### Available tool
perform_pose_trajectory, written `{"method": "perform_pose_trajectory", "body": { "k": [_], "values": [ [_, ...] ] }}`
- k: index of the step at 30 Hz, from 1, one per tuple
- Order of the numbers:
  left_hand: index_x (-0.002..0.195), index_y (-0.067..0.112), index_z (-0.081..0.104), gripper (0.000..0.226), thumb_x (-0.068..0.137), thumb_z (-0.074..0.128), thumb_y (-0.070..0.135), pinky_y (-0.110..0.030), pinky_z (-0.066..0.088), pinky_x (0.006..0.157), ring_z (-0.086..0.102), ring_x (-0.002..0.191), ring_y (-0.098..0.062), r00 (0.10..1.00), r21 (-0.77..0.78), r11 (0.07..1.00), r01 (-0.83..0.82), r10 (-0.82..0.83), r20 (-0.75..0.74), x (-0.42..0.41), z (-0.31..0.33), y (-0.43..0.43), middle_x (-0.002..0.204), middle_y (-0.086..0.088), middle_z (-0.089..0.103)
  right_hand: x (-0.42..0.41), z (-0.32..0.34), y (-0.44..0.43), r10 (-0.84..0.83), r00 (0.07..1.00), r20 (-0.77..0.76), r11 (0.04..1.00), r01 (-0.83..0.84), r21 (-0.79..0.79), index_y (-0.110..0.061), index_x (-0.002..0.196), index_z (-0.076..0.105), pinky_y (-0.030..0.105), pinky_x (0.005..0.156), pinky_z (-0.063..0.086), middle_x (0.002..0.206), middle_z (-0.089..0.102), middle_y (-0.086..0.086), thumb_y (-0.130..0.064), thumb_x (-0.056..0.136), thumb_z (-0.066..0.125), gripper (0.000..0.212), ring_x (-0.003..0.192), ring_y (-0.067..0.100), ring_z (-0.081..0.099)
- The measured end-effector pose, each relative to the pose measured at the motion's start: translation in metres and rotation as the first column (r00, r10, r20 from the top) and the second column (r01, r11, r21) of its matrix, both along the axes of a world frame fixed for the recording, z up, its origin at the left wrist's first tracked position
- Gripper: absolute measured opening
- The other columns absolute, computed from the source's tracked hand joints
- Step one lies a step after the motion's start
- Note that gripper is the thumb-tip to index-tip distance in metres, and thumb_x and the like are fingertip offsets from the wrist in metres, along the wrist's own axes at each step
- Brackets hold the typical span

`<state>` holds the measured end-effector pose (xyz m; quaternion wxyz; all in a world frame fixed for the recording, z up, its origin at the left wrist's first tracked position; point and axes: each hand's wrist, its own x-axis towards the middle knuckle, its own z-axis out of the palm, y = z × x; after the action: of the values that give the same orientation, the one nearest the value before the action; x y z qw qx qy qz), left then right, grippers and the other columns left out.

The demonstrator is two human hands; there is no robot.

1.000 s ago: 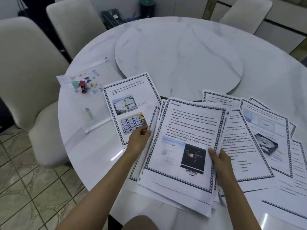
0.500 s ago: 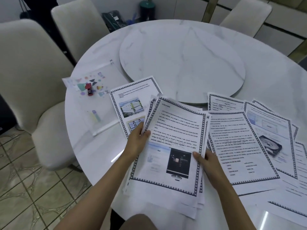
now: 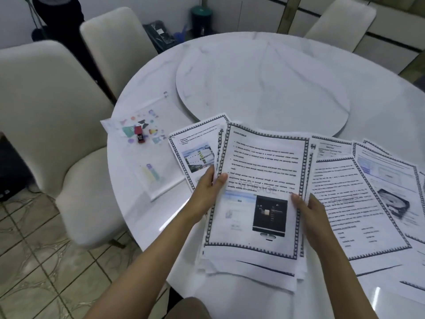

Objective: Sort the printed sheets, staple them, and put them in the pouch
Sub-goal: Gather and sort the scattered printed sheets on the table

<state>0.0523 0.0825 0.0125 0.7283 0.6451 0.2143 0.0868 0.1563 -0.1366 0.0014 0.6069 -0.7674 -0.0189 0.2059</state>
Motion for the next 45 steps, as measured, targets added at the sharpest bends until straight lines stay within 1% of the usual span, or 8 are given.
{"method": "perform_pose_trajectory", "body": {
  "k": [8,12,16,23,28,32,40,45],
  "values": [
    [0.122,0.008,0.051,0.027,0.096,0.045,0.012,-0.015,0.049,0.065,0.058,0.081,-0.013,0.943,0.055,0.959,-0.278,0.283,-0.176,-0.002,-0.016,0.046,0.107,-0.005,0.06,0.012,0.016,-0.036,-0.148,0.982,0.115,0.976,0.164,-0.141,-0.009,0.107,0.056,0.014,0.05,0.052,0.088,0.063,0.01,-0.015,0.093,0.051,0.016,0.063,0.014,0.063],
    [0.128,0.008,0.048,0.034,0.095,0.047,0.013,-0.029,0.047,0.083,0.057,0.104,-0.026,0.859,0.103,0.904,-0.414,0.426,-0.284,-0.012,-0.03,0.076,0.122,-0.012,0.057,0.018,0.018,-0.06,-0.221,0.967,0.128,0.946,0.244,-0.212,-0.003,0.12,0.054,0.044,0.087,0.05,0.101,0.06,0.016,-0.02,0.094,0.05,0.031,0.08,0.025,0.06],
    [0.133,0.009,0.044,0.039,0.094,0.047,0.015,-0.036,0.045,0.097,0.053,0.102,-0.023,0.823,0.112,0.897,-0.428,0.438,-0.362,-0.01,-0.038,0.091,0.128,-0.012,0.054,0.023,0.019,-0.071,-0.294,0.947,0.132,0.919,0.318,-0.234,-0.005,0.124,0.051,0.044,0.088,0.045,0.095,0.061,0.01,-0.023,0.094,0.05,0.035,0.089,0.028,0.058],
    [0.139,0.01,0.029,0.058,0.09,0.056,0.025,-0.035,0.047,0.088,0.054,0.092,-0.023,0.776,0.056,0.878,-0.476,0.449,-0.444,0.015,-0.035,0.101,0.118,-0.016,0.057,0.03,0.011,-0.068,-0.324,0.943,0.074,0.919,0.332,-0.212,-0.004,0.124,0.051,0.044,0.091,0.044,0.103,0.058,0.015,-0.02,0.095,0.049,0.034,0.086,0.029,0.058],
    [0.137,0.007,0.032,0.06,0.087,0.061,0.021,-0.036,0.048,0.084,0.056,0.091,-0.026,0.76,0.111,0.885,-0.452,0.447,-0.471,0.039,-0.034,0.11,0.117,-0.014,0.056,0.031,0.002,-0.067,-0.305,0.951,0.06,0.927,0.311,-0.209,-0.003,0.123,0.051,0.039,0.088,0.044,0.106,0.059,0.016,-0.02,0.094,0.049,0.034,0.086,0.029,0.059],
    [0.109,0.006,0.059,0.022,0.088,0.055,0.008,-0.037,0.052,0.086,0.061,0.093,-0.031,0.802,0.212,0.907,-0.362,0.42,-0.426,0.045,-0.037,0.101,0.101,-0.012,0.063,0.03,-0.001,-0.068,-0.303,0.952,0.047,0.931,0.306,-0.197,-0.005,0.122,0.053,0.041,0.088,0.046,0.106,0.061,0.017,-0.022,0.094,0.05,0.032,0.084,0.027,0.061],
    [0.109,0.009,0.057,0.02,0.092,0.046,0.009,-0.03,0.045,0.08,0.054,0.087,-0.024,0.868,0.386,0.9,-0.203,0.348,-0.355,0.045,-0.038,0.08,0.089,-0.005,0.057,0.023,0.0,-0.067,-0.24,0.971,0.017,0.96,0.24,-0.146,-0.016,0.115,0.057,0.037,0.081,0.052,0.088,0.069,-0.005,-0.032,0.087,0.056,0.032,0.085,0.019,0.067],
    [0.103,0.007,0.061,0.017,0.09,0.051,0.009,-0.038,0.052,0.081,0.06,0.087,-0.03,0.893,0.427,0.904,-0.008,0.198,-0.403,0.038,-0.037,0.075,0.098,-0.012,0.063,0.023,0.007,-0.065,-0.225,0.974,-0.007,0.971,0.223,-0.088,-0.014,0.116,0.057,0.044,0.086,0.052,0.105,0.067,0.01,-0.024,0.092,0.053,0.027,0.093,0.026,0.065]
  ]
}}
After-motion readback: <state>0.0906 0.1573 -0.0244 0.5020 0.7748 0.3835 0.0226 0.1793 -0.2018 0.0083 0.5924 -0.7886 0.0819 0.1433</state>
